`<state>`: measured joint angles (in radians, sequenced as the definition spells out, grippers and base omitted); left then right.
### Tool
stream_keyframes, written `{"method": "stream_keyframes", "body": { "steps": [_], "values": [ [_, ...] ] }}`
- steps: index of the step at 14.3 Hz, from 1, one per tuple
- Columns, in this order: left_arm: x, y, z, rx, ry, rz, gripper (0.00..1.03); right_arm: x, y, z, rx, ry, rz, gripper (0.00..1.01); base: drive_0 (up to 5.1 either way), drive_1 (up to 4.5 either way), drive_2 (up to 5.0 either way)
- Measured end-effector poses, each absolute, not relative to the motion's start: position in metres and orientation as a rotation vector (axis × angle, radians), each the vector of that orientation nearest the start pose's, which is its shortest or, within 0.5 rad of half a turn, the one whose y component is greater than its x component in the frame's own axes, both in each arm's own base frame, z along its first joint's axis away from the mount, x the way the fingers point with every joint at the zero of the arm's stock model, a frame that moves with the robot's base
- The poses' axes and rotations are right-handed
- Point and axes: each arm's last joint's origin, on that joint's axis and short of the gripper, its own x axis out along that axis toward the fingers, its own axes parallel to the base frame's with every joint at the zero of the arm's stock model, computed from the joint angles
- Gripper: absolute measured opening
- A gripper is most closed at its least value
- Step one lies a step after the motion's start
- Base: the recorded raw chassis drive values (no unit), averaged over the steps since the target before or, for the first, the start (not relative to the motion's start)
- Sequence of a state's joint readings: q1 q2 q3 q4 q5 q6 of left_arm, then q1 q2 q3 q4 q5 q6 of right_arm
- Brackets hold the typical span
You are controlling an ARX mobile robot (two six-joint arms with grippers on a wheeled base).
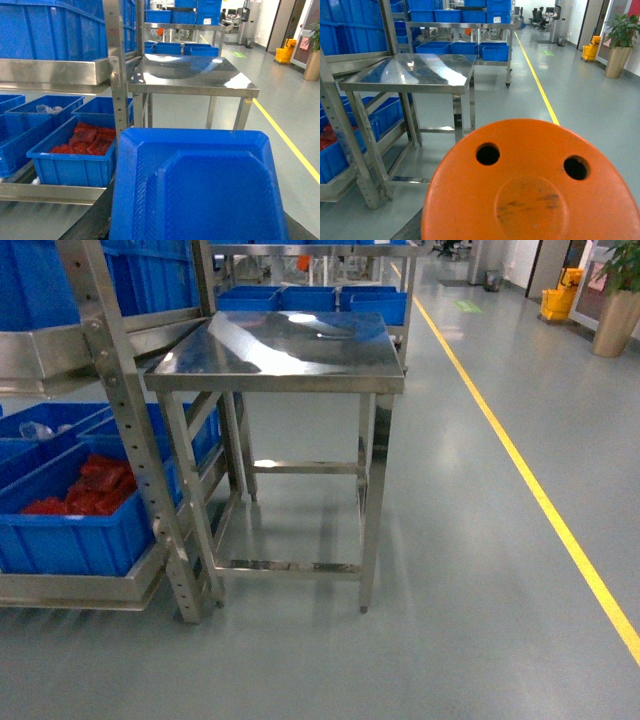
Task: Sort blue parts and orange caps into right shelf containers
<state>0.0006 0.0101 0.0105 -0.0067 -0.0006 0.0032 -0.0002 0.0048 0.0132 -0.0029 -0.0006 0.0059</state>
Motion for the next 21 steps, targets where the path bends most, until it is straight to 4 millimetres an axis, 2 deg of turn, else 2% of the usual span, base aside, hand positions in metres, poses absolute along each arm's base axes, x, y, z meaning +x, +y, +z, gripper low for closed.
{"method": "stream_keyframes", "body": {
  "steps": [15, 21],
  "values": [
    [0.0977, 0.0001, 0.1658, 0.003, 0.005, 0.001, 0.43, 0.0972, 0.0, 0.1672, 0.006, -0.004, 0.0, 0.44, 0.1, 4.39, -4.3],
    [0.0977, 0.0, 0.1662, 0.004, 0.0, 0.0, 0.43, 0.0972, 0.0, 0.1671, 0.006, -0.003, 0.0, 0.44, -0.8, 0.25, 0.6]
  ]
}}
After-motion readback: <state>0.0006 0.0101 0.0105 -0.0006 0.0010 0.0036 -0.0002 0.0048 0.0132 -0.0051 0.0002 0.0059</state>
